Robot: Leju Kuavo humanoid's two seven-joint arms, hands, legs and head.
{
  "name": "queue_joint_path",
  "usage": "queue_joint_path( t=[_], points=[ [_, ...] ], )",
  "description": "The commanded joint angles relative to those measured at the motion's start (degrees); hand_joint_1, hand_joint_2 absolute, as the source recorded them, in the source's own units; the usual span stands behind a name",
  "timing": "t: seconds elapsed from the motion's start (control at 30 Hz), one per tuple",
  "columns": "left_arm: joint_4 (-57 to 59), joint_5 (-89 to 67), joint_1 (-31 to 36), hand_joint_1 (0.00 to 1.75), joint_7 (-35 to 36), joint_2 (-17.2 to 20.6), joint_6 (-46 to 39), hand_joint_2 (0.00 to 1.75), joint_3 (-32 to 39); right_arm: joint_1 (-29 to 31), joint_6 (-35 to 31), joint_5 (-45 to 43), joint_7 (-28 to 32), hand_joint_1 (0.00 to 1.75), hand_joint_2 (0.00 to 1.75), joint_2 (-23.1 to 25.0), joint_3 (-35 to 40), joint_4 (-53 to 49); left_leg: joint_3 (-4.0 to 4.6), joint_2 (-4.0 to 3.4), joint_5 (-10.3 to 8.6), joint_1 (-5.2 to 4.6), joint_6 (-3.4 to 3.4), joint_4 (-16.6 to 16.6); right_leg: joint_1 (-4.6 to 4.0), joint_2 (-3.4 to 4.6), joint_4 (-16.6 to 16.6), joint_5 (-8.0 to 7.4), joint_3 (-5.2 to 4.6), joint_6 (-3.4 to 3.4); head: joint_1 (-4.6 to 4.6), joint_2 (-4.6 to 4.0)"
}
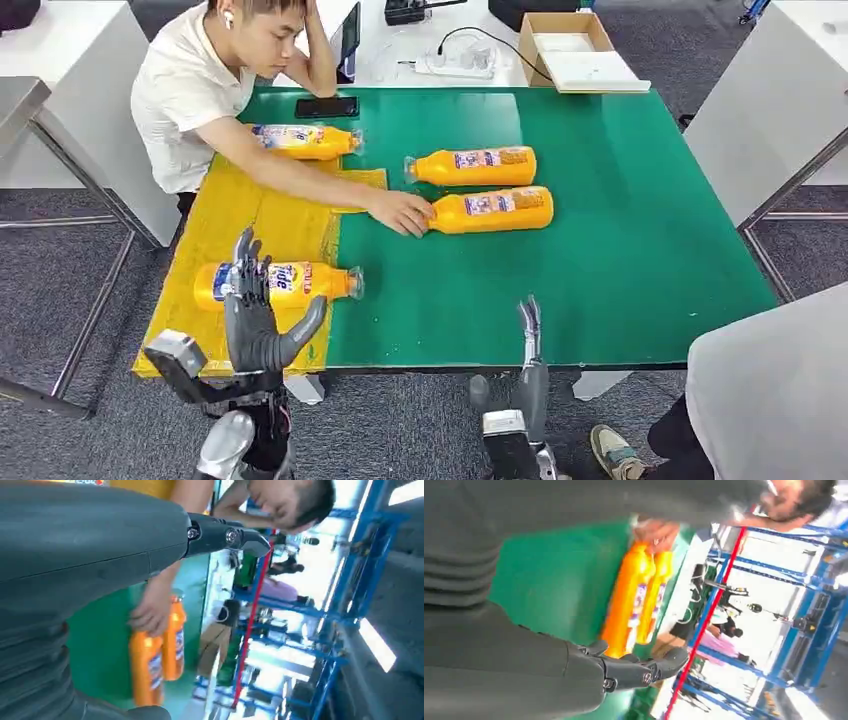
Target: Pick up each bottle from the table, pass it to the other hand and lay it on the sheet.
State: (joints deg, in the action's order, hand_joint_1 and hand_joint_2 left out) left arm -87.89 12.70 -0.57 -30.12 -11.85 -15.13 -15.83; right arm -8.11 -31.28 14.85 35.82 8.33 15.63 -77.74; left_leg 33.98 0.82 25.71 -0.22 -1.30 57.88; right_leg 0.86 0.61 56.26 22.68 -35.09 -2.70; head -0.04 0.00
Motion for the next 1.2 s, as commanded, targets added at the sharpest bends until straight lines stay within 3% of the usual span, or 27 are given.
queue_joint_path(
  t=[0.03,0.2,0.37,0.53,0.77,1.03,1.2],
  points=[
    [-5.19,-0.14,-5.0,0.0,-1.02,0.66,-1.99,1.75,-2.73,0.82,-3.23,6.17,-2.61,0.0,1.75,-4.28,0.73,3.51,-0.08,0.03,0.03,0.03,0.05,-0.04,-0.05,-0.09,-0.05,0.04,0.11,0.06,0.02,0.0],
    [-6.68,-3.66,-5.32,0.0,-4.05,0.9,-4.6,1.75,-3.22,7.65,-8.72,26.84,-12.91,0.0,1.75,-10.68,-2.97,14.84,-0.38,-0.14,0.06,0.06,0.07,-0.16,-0.09,0.03,-0.23,0.02,0.4,0.09,0.02,0.0],
    [-7.29,-5.13,-5.17,0.0,-4.3,1.41,-5.01,1.75,-4.47,12.35,-8.37,31.15,-13.1,0.0,1.75,-11.72,-6.27,20.14,-0.14,-0.04,-0.03,-0.03,-0.01,-0.06,0.02,-0.02,-0.1,-0.02,0.18,0.02,0.02,-0.02],
    [-6.95,-5.85,-4.4,0.0,-4.15,2.06,-4.73,1.75,-6.38,18.49,-7.77,39.85,-17.75,0.0,1.75,-13.0,-6.42,27.94,-0.14,-0.12,-0.05,-0.09,-0.06,-0.05,0.09,0.06,-0.08,-0.05,0.16,0.02,0.02,-0.02],
    [-2.77,-4.39,-2.28,0.0,-0.03,2.33,-2.7,1.75,-8.38,27.83,-4.82,42.39,-19.9,0.0,1.75,-11.33,-4.77,42.69,-0.17,-0.14,-0.07,-0.08,-0.05,-0.06,0.08,0.07,-0.09,-0.07,0.17,0.01,0.02,0.0],
    [-1.86,-4.0,-1.51,0.0,0.8,2.1,-2.78,1.75,-8.46,30.09,-2.93,44.8,-23.13,0.0,1.75,-10.04,-2.4,46.36,-0.35,-0.17,0.01,-0.03,0.01,-0.09,0.01,0.04,-0.11,0.01,0.35,0.11,0.02,-0.02],
    [-1.12,-3.46,-1.18,0.0,2.29,2.1,-2.2,1.75,-8.8,31.17,2.14,44.53,-25.13,0.0,1.75,-8.89,-1.23,50.19,-0.28,-0.11,-0.05,-0.06,-0.02,-0.08,0.05,0.0,-0.08,-0.01,0.26,0.05,0.02,0.0]
  ],
)
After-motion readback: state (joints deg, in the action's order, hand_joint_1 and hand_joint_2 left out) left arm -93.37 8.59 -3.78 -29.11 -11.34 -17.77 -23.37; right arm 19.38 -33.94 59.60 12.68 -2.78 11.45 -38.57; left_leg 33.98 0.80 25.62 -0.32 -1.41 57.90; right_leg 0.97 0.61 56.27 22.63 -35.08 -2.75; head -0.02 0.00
